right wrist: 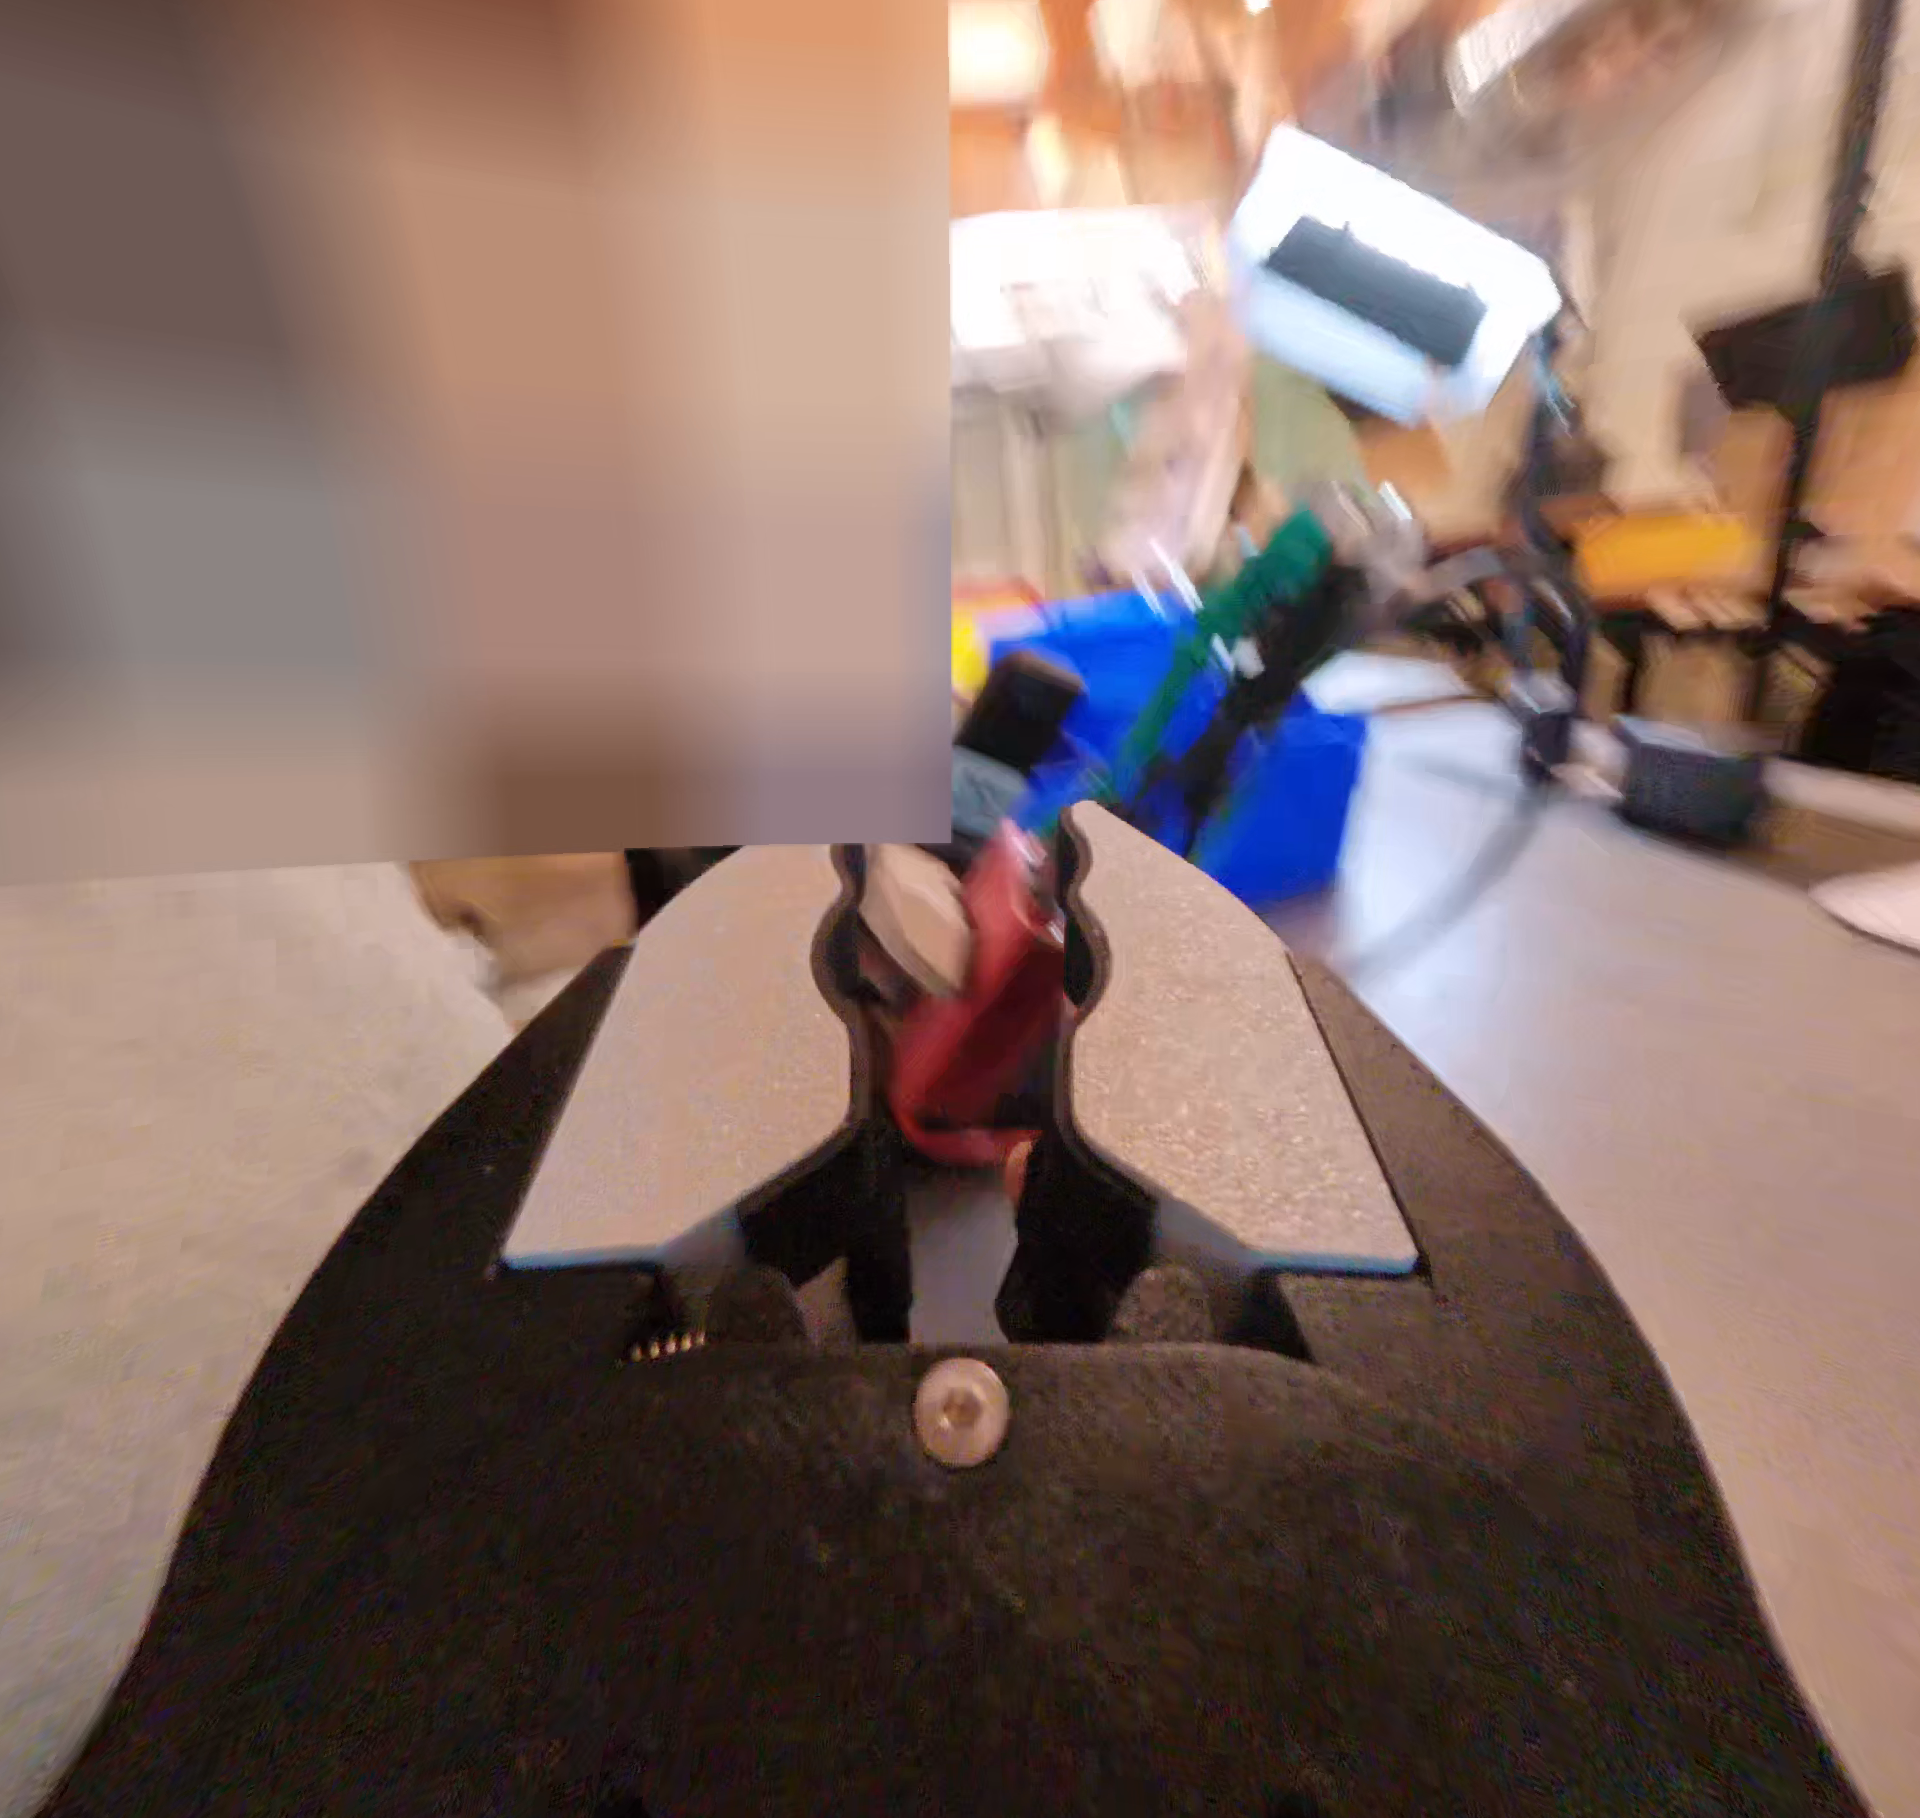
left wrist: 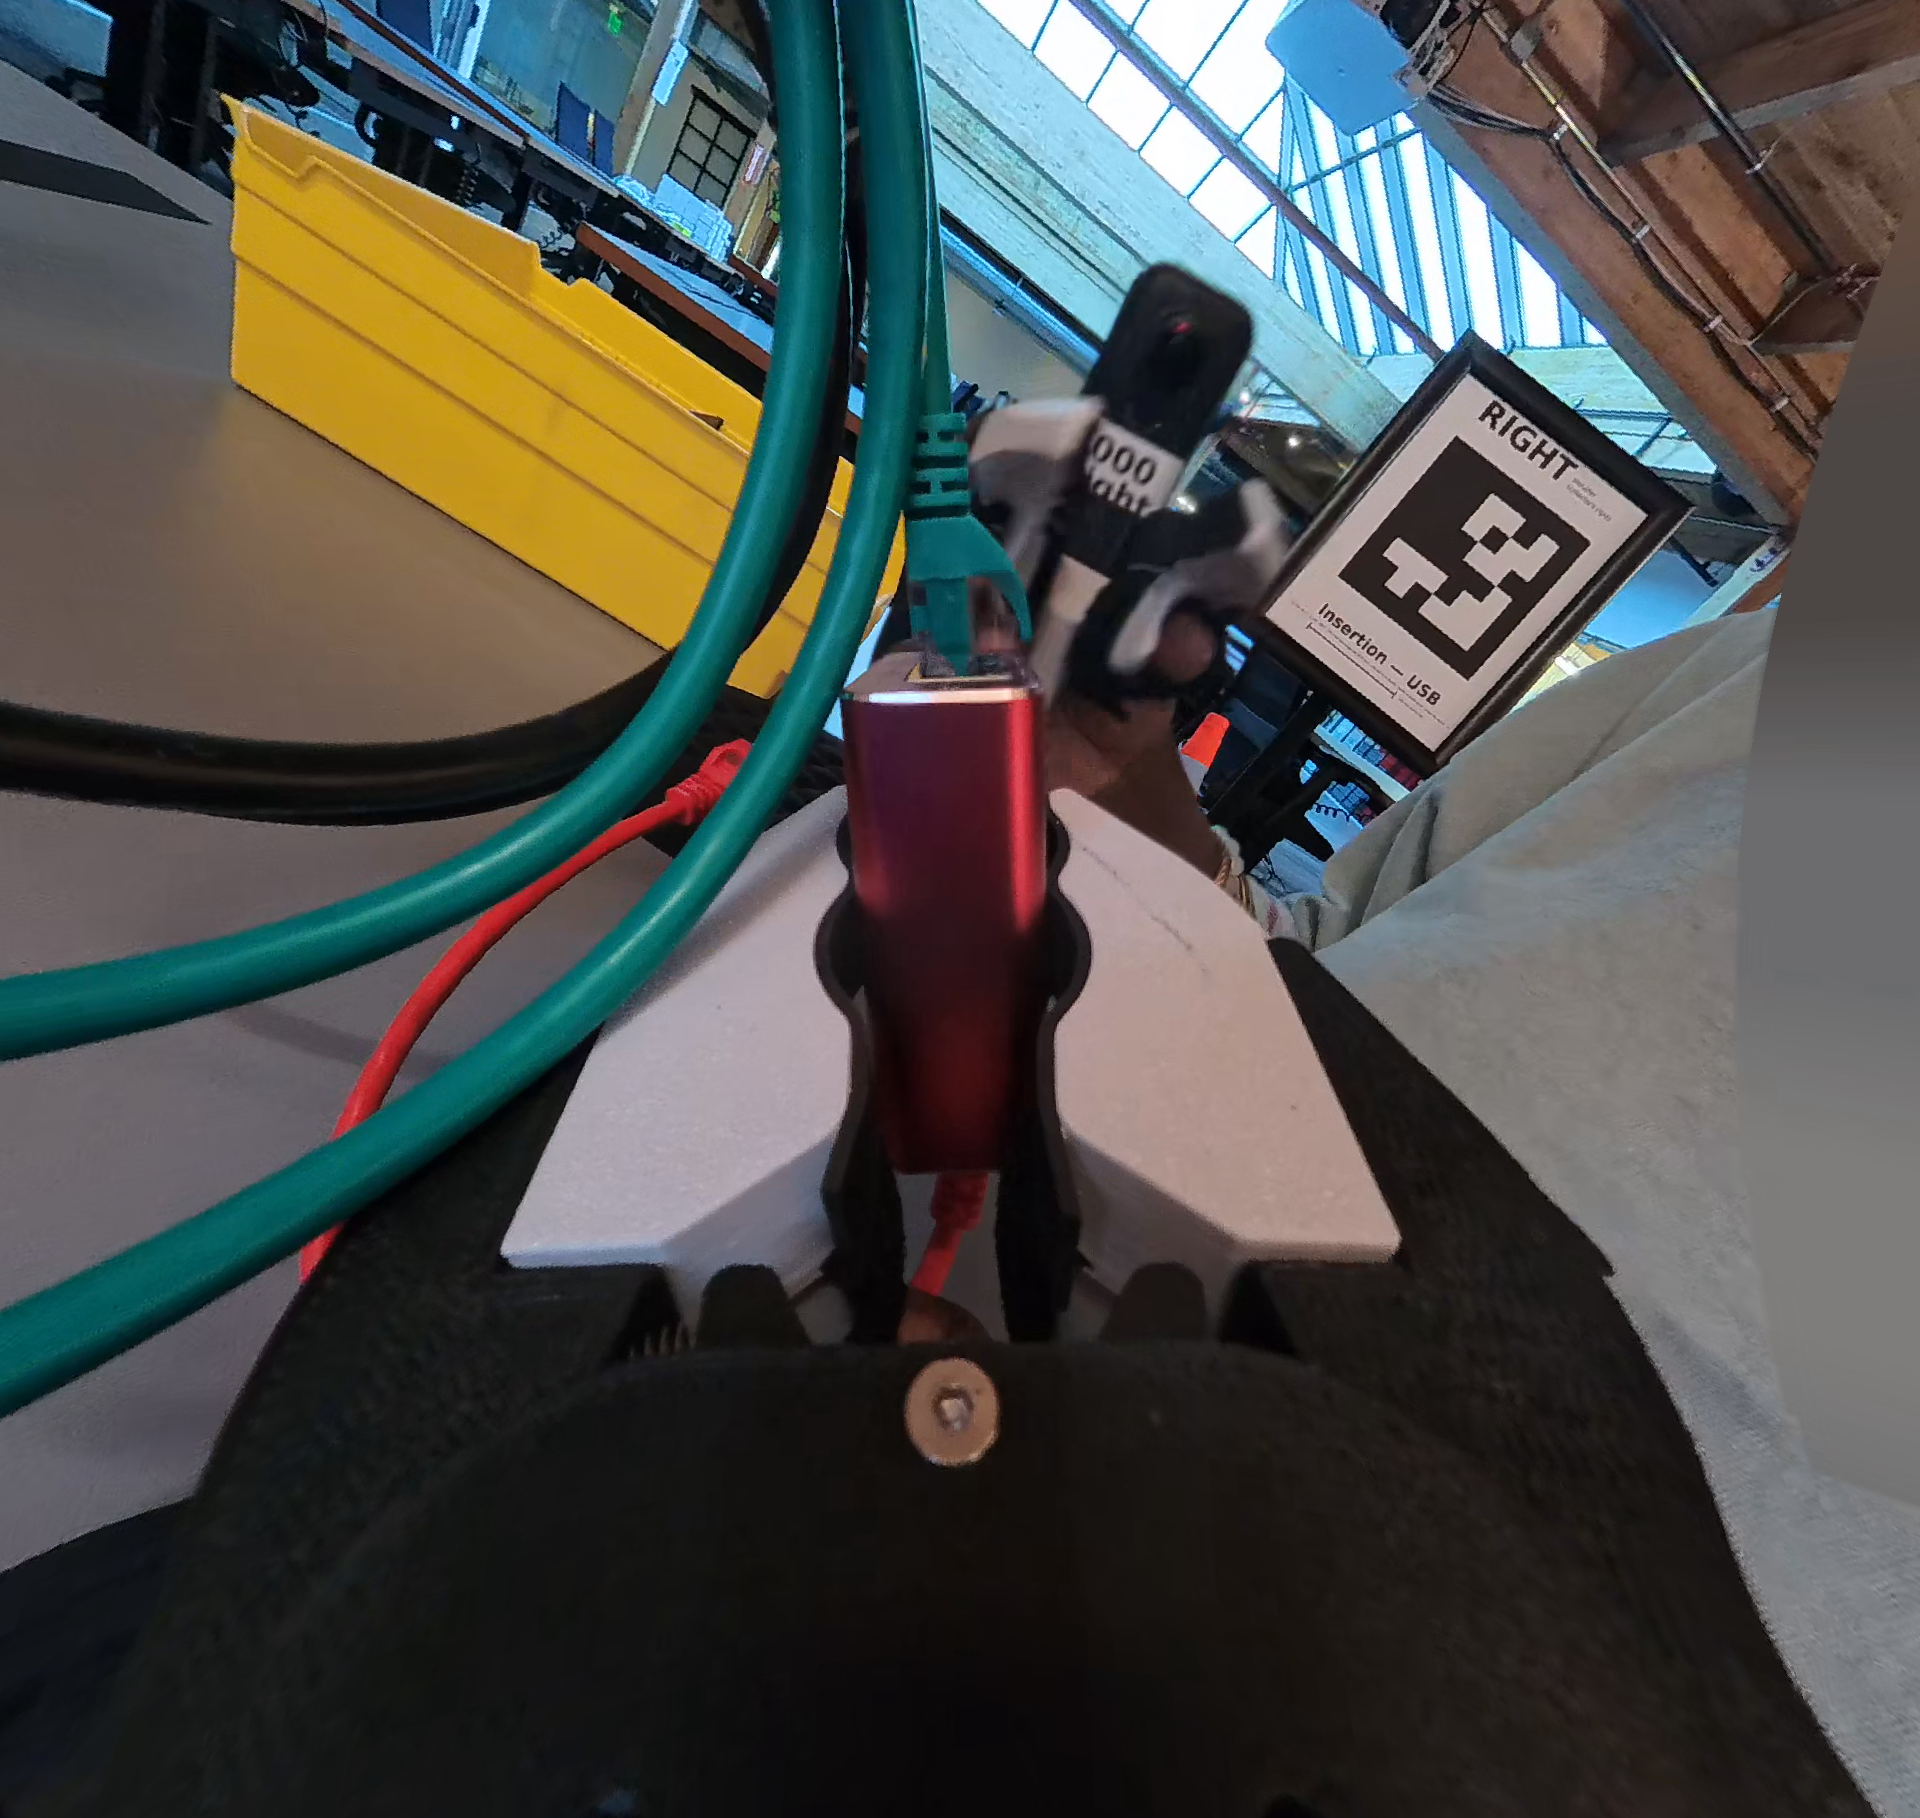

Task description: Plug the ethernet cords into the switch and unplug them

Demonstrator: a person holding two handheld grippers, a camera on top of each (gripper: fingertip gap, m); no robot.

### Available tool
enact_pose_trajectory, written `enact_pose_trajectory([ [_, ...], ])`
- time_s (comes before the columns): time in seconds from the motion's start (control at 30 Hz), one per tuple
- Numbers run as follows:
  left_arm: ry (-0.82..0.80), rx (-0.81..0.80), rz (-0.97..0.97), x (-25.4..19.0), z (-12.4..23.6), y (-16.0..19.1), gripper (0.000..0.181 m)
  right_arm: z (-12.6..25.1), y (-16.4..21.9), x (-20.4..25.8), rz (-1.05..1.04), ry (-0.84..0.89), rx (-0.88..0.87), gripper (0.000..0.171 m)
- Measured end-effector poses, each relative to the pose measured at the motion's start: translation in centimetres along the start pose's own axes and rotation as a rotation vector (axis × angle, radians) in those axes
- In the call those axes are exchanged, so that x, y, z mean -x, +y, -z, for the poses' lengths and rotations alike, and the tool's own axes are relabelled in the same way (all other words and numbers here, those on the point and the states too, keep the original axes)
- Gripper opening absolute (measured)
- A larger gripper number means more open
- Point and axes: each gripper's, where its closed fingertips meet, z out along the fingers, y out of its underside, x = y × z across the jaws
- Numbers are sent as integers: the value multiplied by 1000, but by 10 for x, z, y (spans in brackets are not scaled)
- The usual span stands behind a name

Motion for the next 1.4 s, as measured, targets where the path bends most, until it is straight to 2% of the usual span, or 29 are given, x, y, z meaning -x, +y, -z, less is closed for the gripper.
enact_pose_trajectory([
  [0.07,-2,11,-11,-1,-1,2,31,-1,22,-13,59,111,188,49],
  [0.13,1,32,-30,-2,-2,4,30,-8,29,-12,24,111,245,51],
  [0.27,20,91,-75,-8,-6,13,29,-23,22,6,-143,-67,185,39],
  [0.37,27,86,-77,-9,-6,13,30,-24,22,2,-185,-98,180,32],
  [0.43,28,91,-85,-10,-6,13,30,-23,25,-1,-191,-95,193,28],
  [0.53,36,126,-105,-12,-8,18,30,-22,36,-3,-183,-84,261,32],
  [0.6,39,151,-113,-13,-10,22,30,-24,35,1,-184,-117,253,30],
  [0.7,42,172,-121,-13,-11,25,30,-25,38,2,-157,-134,266,19],
  [1.07,48,203,-147,-16,-13,30,33,-26,46,15,-101,-192,206,15],
  [1.4,37,312,-159,-14,-18,45,33,-9,61,15,64,-184,489,19],
])
